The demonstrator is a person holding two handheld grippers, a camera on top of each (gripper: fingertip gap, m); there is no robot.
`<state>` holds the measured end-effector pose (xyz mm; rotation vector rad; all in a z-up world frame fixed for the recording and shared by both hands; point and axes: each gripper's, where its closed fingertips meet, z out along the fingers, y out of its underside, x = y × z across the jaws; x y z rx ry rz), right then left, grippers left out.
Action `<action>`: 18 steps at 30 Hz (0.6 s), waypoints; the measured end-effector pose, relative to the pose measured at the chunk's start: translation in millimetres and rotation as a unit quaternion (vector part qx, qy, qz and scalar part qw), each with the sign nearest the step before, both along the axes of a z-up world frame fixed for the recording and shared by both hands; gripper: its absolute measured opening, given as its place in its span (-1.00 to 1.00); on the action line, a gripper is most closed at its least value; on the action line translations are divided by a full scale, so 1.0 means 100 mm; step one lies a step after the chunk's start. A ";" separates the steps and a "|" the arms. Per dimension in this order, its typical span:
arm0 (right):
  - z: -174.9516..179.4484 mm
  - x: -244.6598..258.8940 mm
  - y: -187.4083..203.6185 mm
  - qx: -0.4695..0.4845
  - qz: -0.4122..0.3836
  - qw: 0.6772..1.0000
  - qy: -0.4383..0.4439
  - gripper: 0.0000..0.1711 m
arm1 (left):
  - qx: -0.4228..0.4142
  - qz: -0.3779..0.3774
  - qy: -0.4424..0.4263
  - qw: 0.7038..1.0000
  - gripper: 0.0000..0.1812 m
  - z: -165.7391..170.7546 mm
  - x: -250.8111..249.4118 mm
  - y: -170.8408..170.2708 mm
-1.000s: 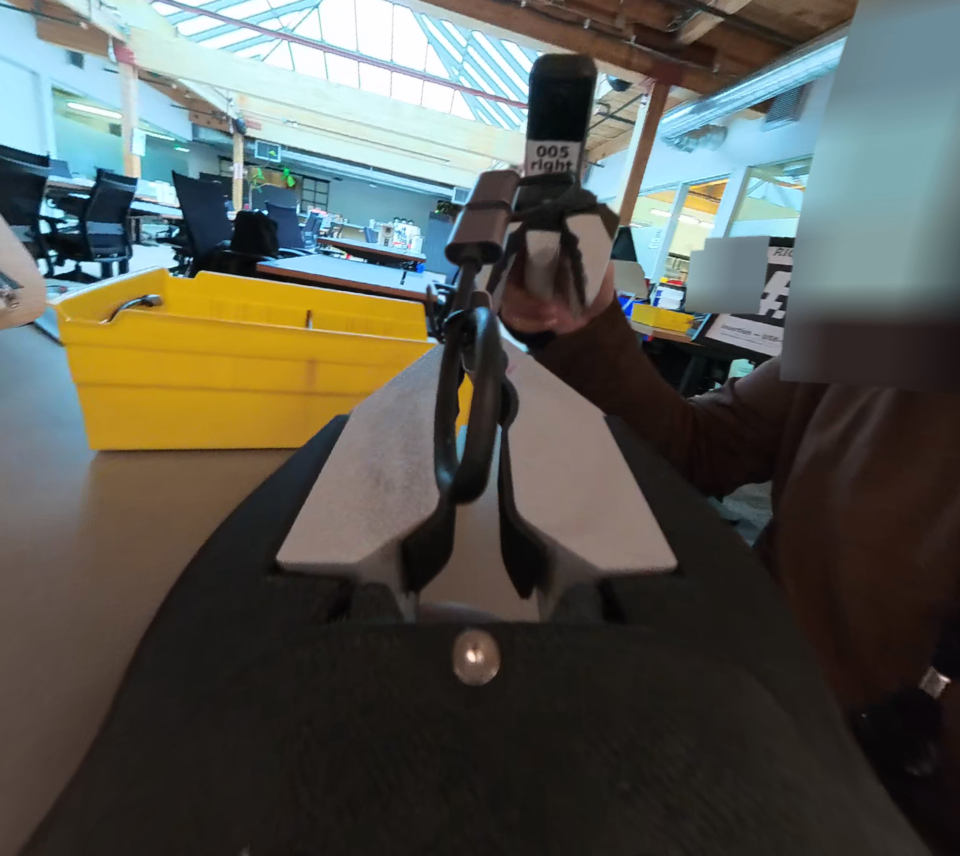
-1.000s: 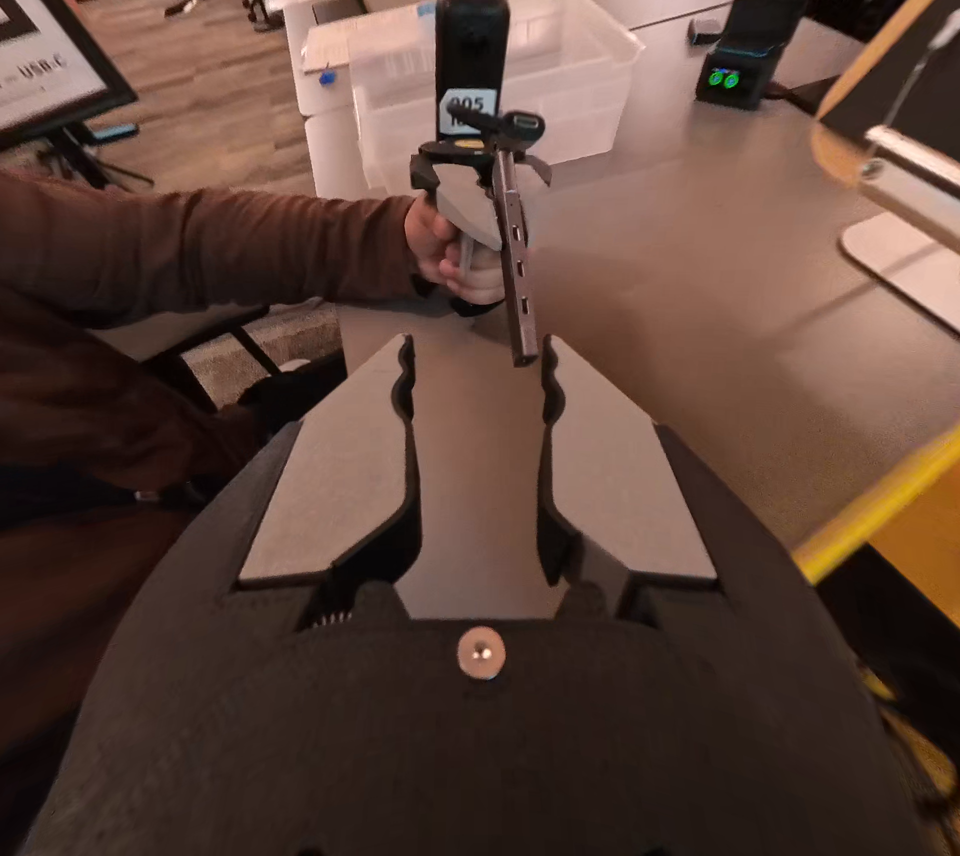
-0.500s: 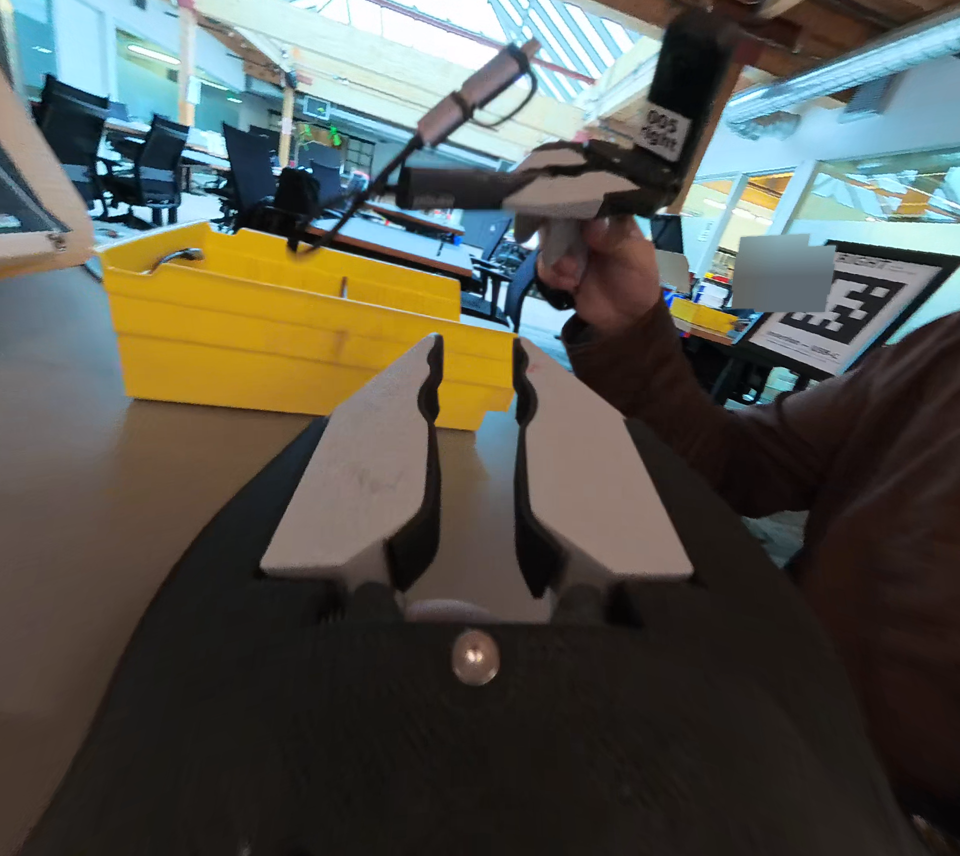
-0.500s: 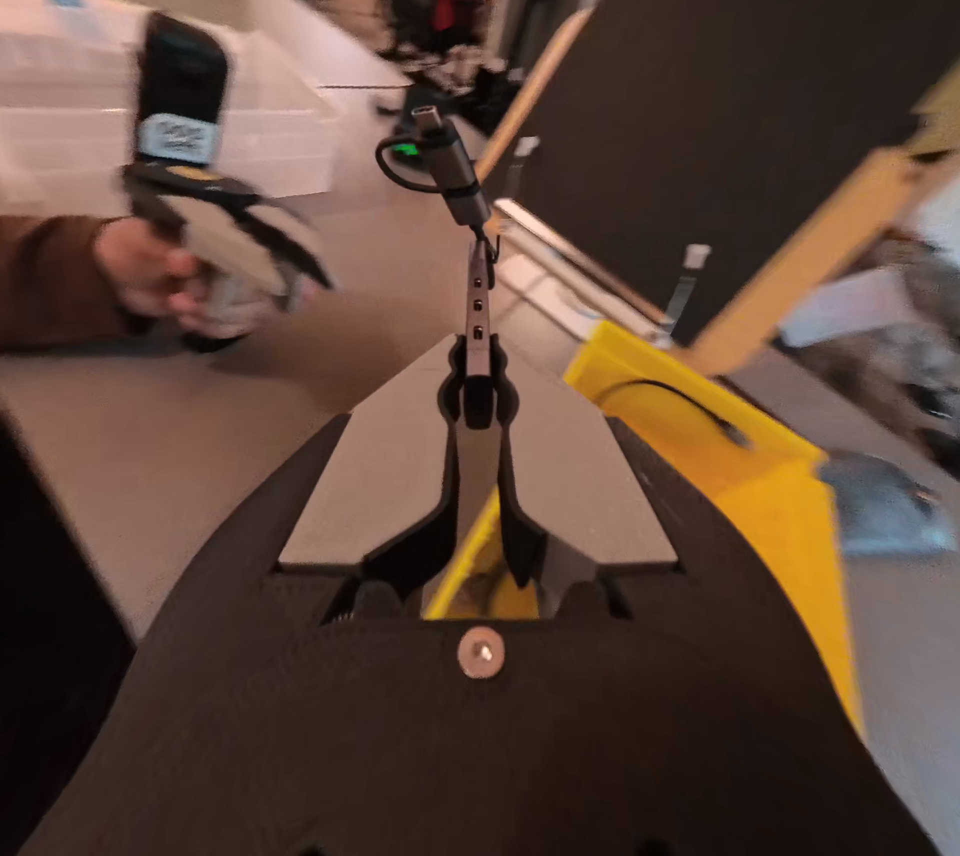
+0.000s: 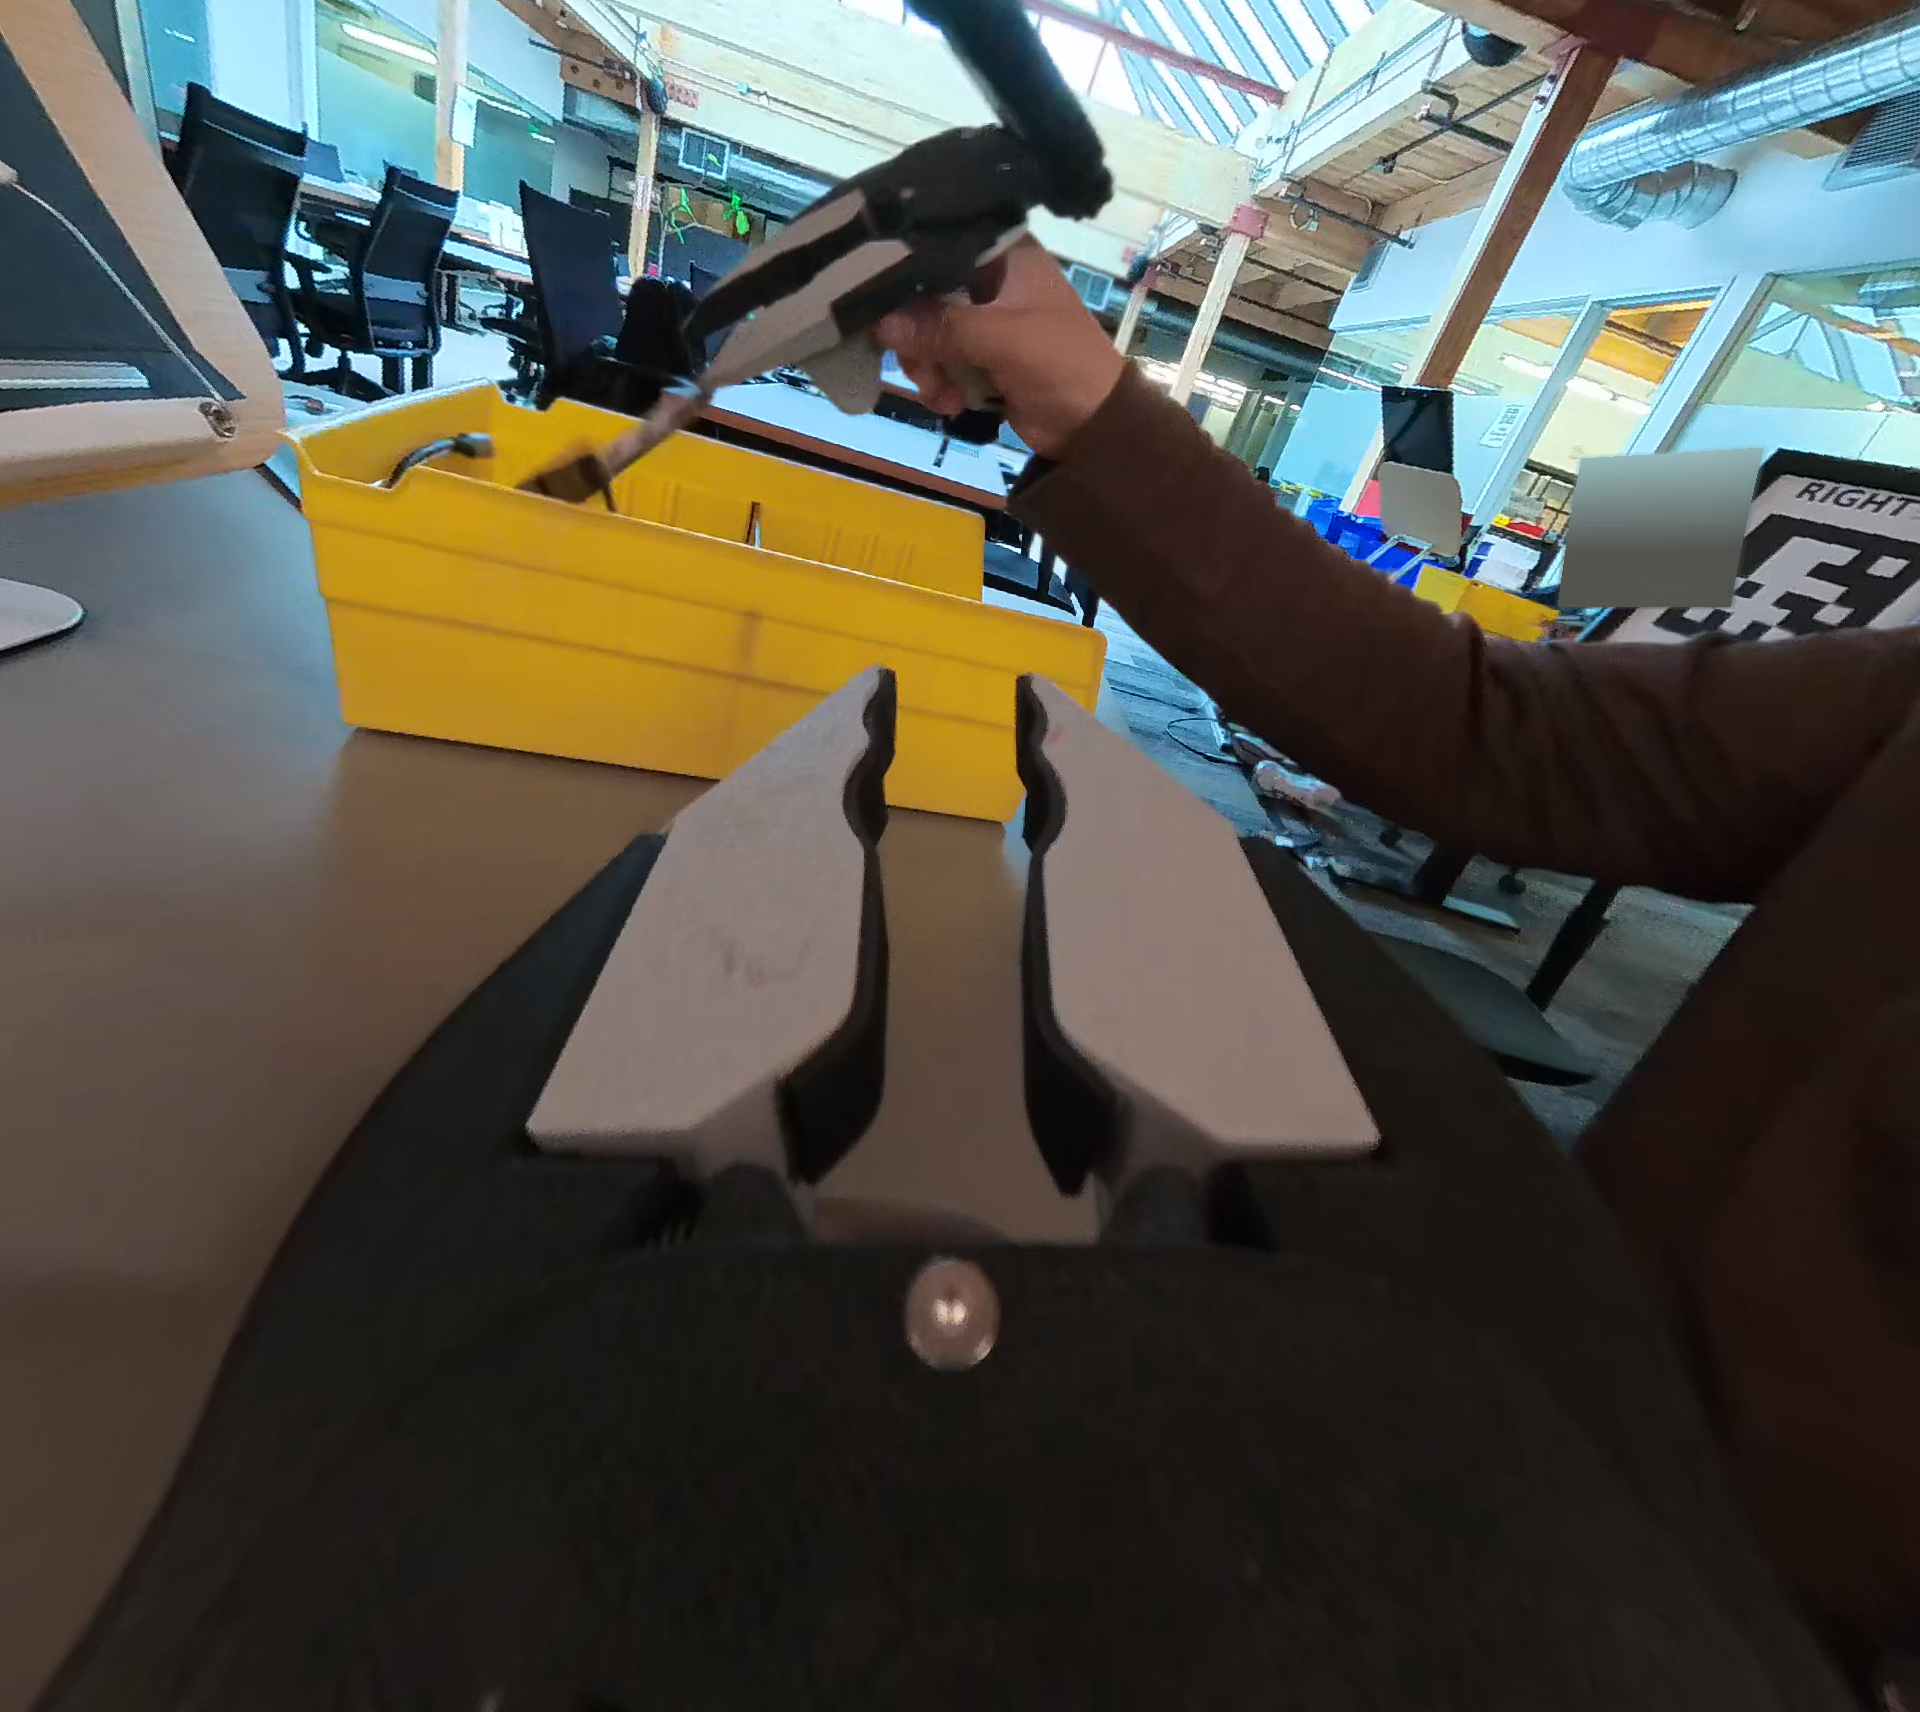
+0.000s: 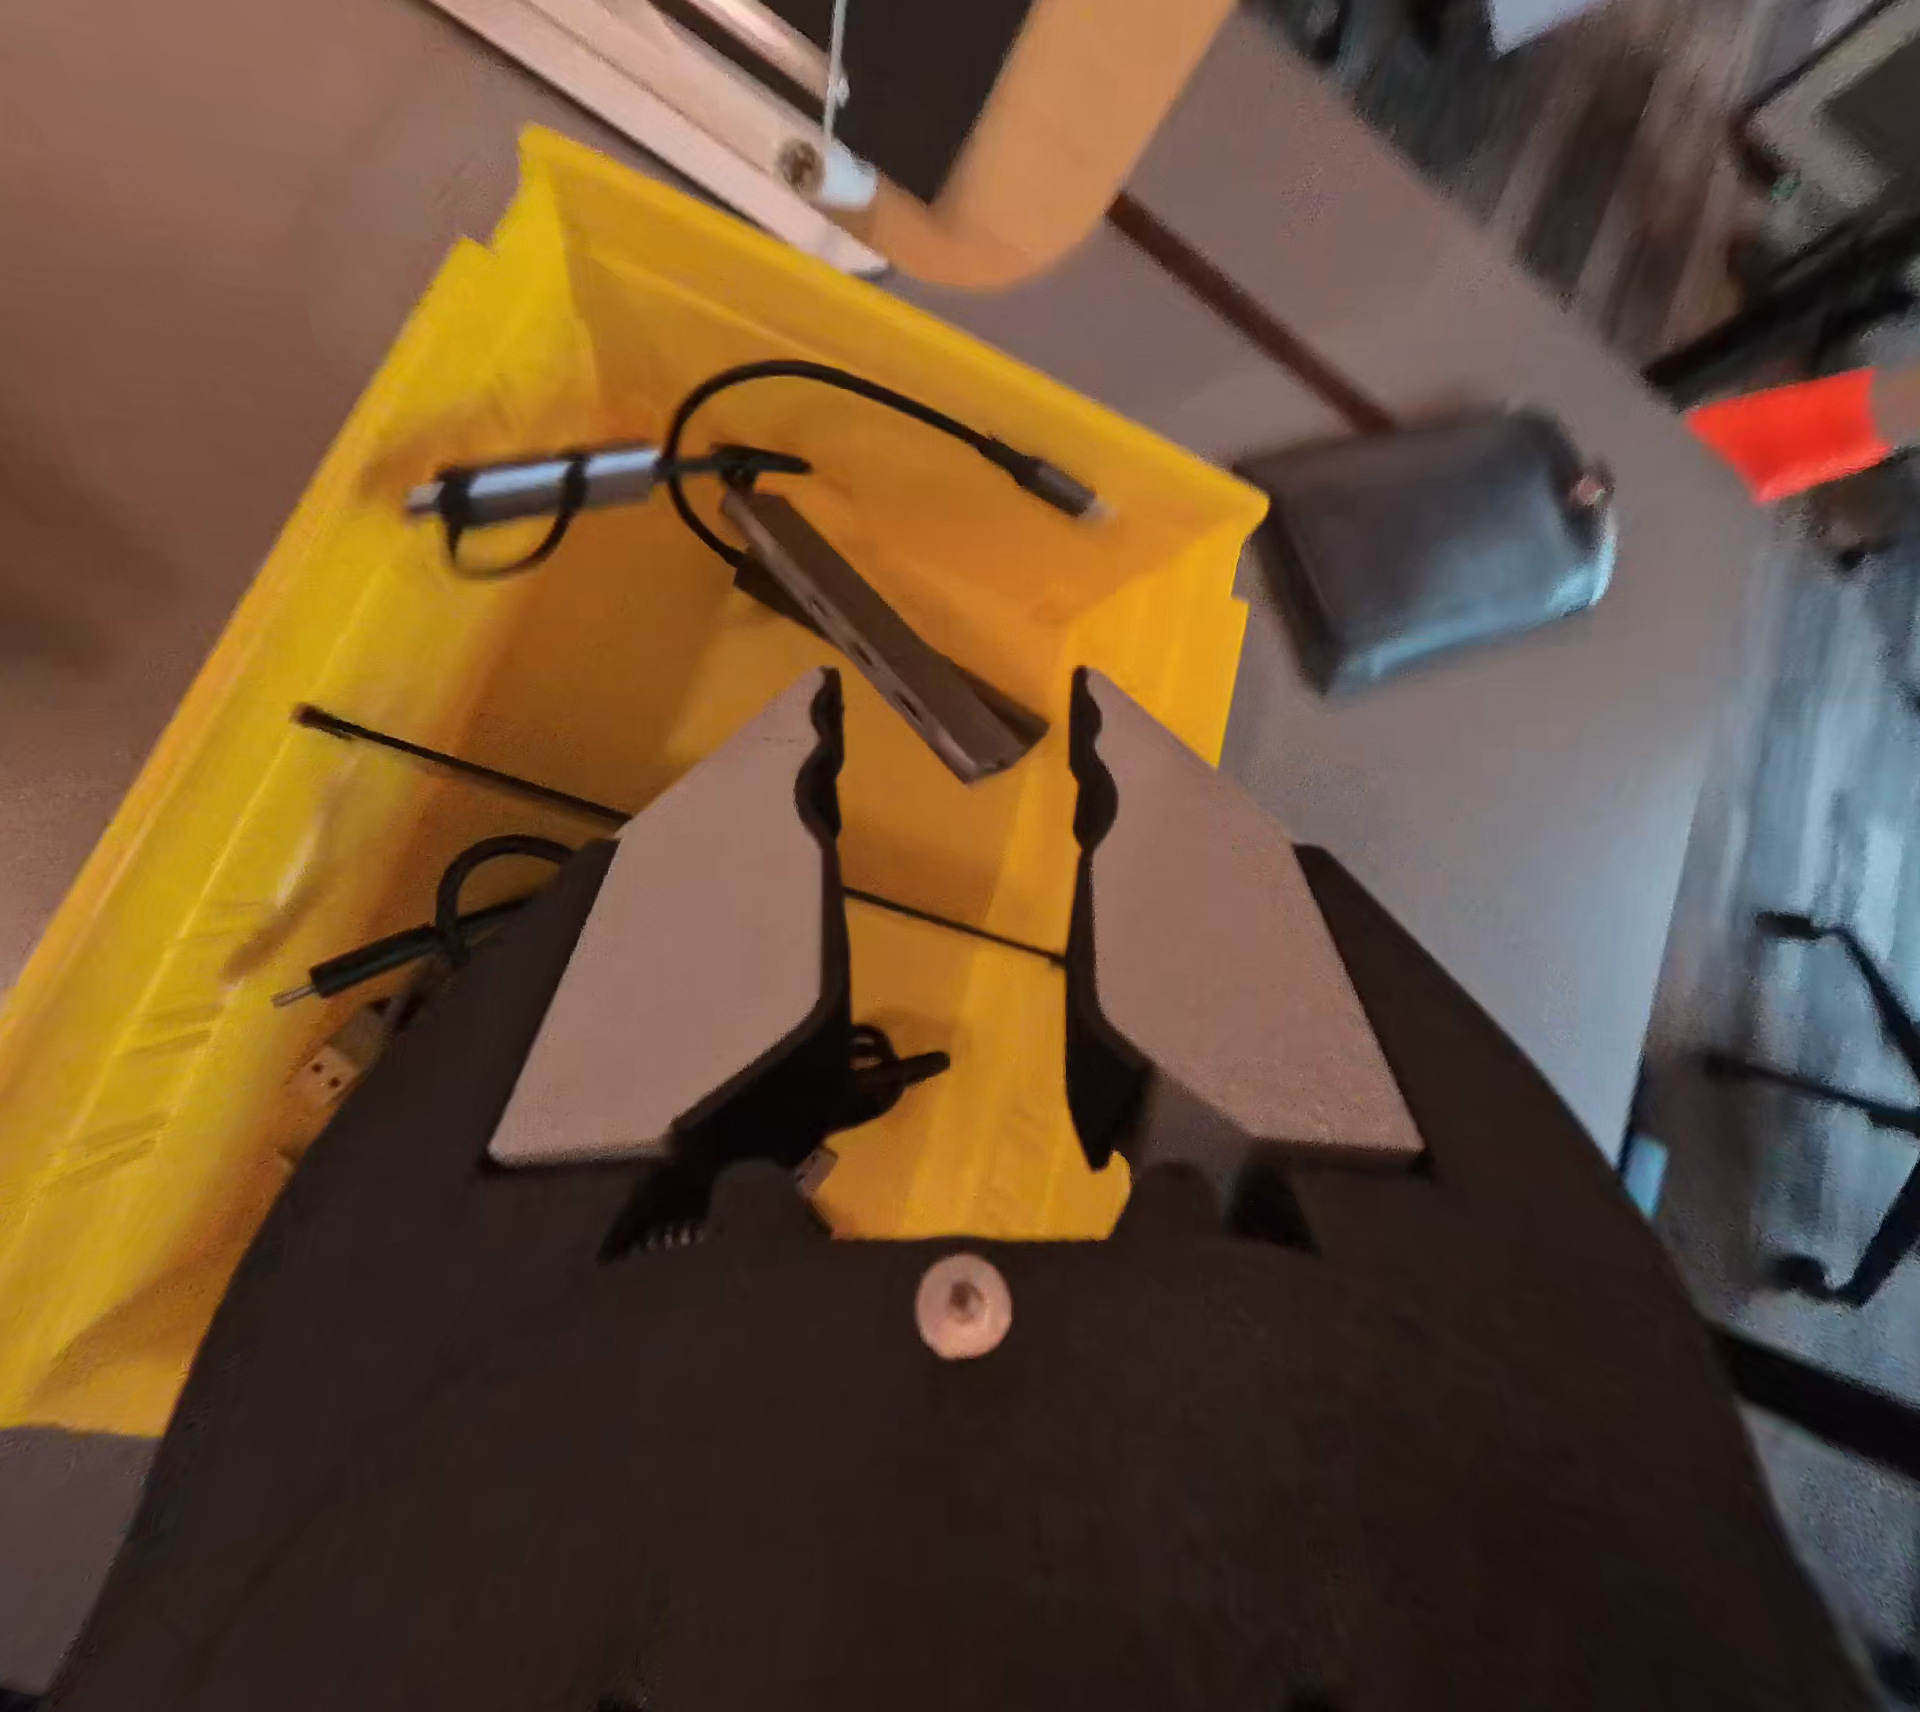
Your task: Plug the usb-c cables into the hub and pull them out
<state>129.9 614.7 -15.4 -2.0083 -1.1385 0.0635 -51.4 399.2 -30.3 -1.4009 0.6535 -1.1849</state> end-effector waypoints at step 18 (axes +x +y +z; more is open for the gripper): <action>-0.12 -0.12 -1.67 -0.013 0.091 0.977 0.193 0.07 | 0.062 0.182 0.149 0.970 0.02 -0.22 -0.04 -0.11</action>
